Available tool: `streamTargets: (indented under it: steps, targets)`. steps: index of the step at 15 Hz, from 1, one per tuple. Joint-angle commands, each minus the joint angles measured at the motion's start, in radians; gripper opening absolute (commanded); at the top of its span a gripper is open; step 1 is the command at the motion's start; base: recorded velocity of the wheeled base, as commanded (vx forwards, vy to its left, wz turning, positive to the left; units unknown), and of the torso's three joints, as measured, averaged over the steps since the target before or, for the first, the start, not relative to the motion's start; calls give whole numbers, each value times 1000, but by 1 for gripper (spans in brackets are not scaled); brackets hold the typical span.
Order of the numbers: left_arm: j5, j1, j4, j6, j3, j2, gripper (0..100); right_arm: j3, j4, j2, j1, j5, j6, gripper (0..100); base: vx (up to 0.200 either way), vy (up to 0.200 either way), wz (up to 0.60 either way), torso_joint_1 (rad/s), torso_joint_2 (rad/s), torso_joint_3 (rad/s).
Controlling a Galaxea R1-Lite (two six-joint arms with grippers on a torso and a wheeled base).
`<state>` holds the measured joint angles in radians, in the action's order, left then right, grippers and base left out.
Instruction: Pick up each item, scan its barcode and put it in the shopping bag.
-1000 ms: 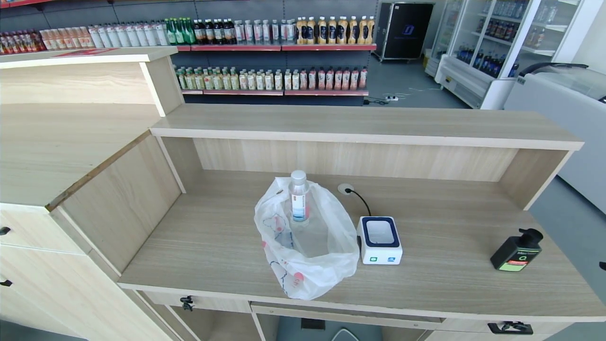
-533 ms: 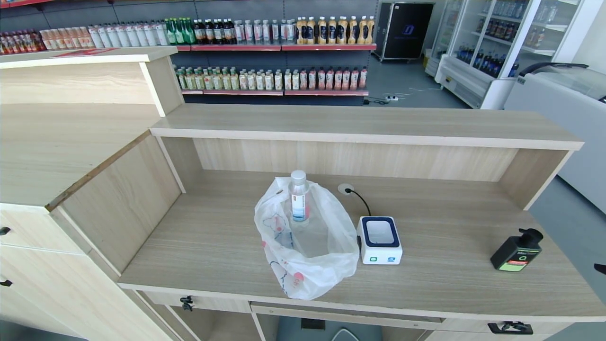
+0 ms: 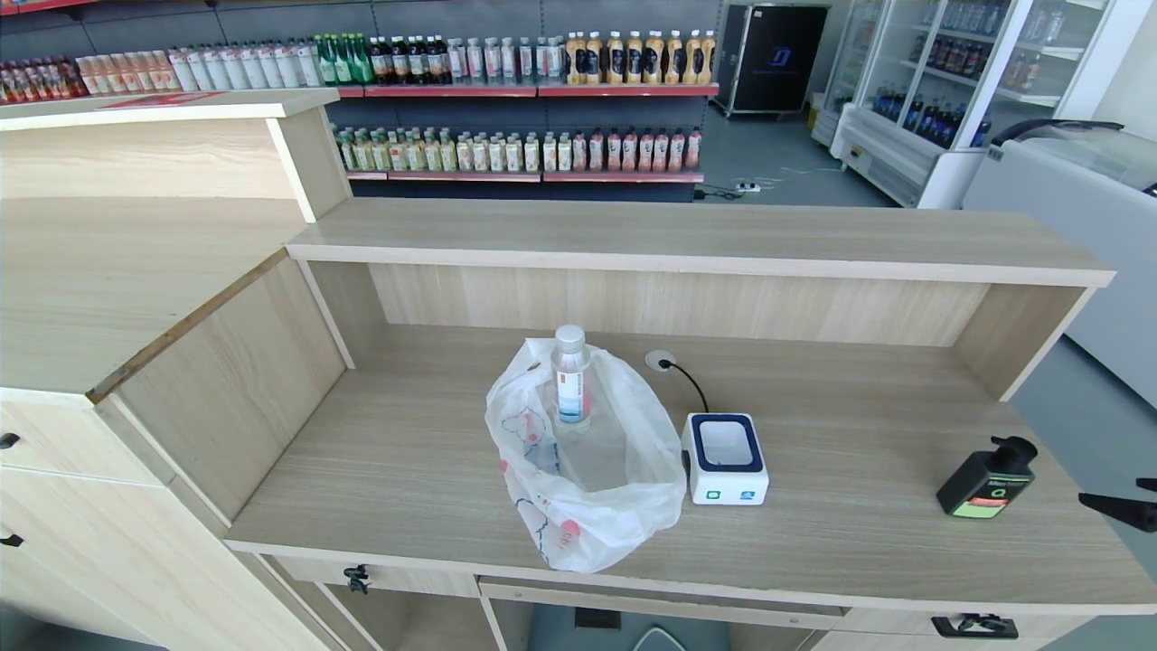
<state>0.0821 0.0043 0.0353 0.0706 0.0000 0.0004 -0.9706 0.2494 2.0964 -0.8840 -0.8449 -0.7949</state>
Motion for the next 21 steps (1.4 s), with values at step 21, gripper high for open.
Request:
streamTargets:
  steps: [21]
  targets:
    - [1, 2, 0, 0, 0, 0, 100, -149, 1, 217, 289, 0, -73, 100, 0, 0, 0, 0, 0, 0]
